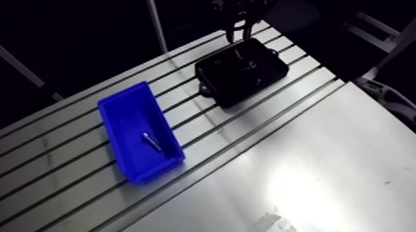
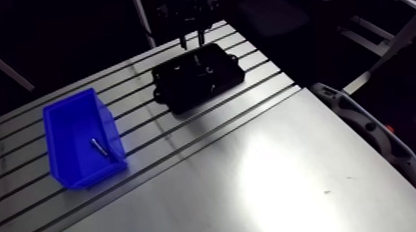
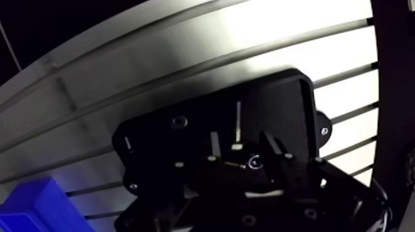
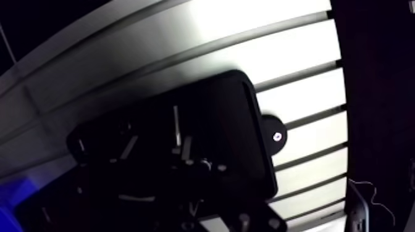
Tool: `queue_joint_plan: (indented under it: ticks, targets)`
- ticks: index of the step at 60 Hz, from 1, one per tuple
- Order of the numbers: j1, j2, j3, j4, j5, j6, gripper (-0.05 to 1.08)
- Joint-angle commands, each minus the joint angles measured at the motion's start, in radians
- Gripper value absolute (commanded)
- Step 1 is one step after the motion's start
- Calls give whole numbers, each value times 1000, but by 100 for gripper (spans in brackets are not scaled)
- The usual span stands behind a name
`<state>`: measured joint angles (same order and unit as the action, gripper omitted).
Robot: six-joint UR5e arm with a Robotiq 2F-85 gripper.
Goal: Pick up the M10 bolt from the tray and put it into the blue bin.
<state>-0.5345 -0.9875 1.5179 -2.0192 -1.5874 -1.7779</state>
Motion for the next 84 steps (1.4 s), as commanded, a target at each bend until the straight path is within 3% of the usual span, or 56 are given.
queue_joint_plan:
  ticks: [1, 84]
  targets:
    - [-24, 12, 6, -3, 1, -23, 60]
    - [-12, 44, 9, -3, -1, -30, 62]
